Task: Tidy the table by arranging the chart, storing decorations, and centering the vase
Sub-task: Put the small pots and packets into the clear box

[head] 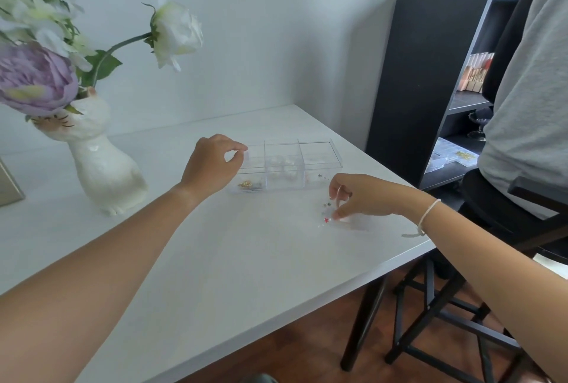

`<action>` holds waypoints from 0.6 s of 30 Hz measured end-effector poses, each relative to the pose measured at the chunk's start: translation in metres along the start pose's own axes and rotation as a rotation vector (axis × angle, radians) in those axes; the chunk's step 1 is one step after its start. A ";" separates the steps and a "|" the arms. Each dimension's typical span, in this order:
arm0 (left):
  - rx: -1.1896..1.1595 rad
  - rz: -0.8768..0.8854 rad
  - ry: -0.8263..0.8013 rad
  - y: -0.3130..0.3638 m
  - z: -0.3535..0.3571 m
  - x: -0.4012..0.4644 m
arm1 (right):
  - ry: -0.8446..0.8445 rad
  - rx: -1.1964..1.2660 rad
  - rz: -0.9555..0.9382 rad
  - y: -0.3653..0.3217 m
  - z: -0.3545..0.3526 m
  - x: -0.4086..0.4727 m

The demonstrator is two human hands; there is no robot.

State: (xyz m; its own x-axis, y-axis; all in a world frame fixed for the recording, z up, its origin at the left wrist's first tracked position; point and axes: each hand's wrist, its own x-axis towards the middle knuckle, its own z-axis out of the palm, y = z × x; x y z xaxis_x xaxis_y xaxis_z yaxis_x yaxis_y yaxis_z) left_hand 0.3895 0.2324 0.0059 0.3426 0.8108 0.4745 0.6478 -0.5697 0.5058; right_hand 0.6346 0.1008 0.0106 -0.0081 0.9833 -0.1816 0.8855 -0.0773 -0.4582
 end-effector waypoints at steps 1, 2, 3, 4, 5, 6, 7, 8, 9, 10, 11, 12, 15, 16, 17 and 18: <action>0.001 -0.014 0.002 -0.004 -0.001 -0.002 | 0.020 0.032 -0.014 -0.003 -0.002 0.000; 0.001 -0.026 0.001 -0.008 -0.002 -0.004 | 0.051 0.073 -0.027 -0.006 -0.006 0.001; -0.004 -0.037 0.000 -0.012 -0.002 -0.007 | 0.093 0.123 -0.038 -0.009 -0.010 0.002; -0.017 -0.050 0.002 -0.014 -0.002 -0.010 | 0.145 0.180 -0.046 -0.012 -0.014 0.004; -0.039 -0.065 0.006 -0.017 -0.002 -0.012 | 0.201 0.243 -0.051 -0.014 -0.019 0.006; -0.068 -0.082 0.011 -0.018 -0.002 -0.015 | 0.259 0.306 -0.052 -0.017 -0.024 0.008; -0.099 -0.099 0.015 -0.020 -0.002 -0.017 | 0.318 0.371 -0.049 -0.018 -0.029 0.011; -0.128 -0.118 0.013 -0.021 -0.001 -0.020 | 0.380 0.434 -0.041 -0.019 -0.032 0.015; -0.157 -0.140 0.004 -0.023 -0.001 -0.021 | 0.446 0.493 -0.028 -0.019 -0.036 0.019; -0.183 -0.164 -0.009 -0.024 0.000 -0.022 | 0.512 0.545 -0.008 -0.020 -0.038 0.023; -0.207 -0.188 -0.020 -0.026 0.001 -0.023 | 0.576 0.586 0.013 -0.020 -0.040 0.028; -0.229 -0.208 -0.028 -0.027 0.002 -0.024 | 0.633 0.616 0.033 -0.020 -0.041 0.033; -0.304 -0.266 -0.030 -0.026 0.005 -0.025 | 0.729 0.660 0.089 -0.021 -0.041 0.049; -0.328 -0.286 -0.030 -0.025 0.006 -0.025 | 0.740 0.671 0.110 -0.022 -0.040 0.054; -0.351 -0.303 -0.032 -0.025 0.008 -0.026 | 0.738 0.678 0.131 -0.022 -0.038 0.058; -0.372 -0.318 -0.033 -0.024 0.009 -0.027 | 0.726 0.679 0.153 -0.023 -0.035 0.062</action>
State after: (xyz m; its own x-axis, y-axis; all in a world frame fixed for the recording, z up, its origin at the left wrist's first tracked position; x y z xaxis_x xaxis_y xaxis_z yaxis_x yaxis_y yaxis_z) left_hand 0.3710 0.2255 -0.0251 0.1930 0.9528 0.2345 0.4387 -0.2976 0.8479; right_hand 0.6304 0.1691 0.0403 0.5691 0.7998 0.1909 0.3994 -0.0659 -0.9144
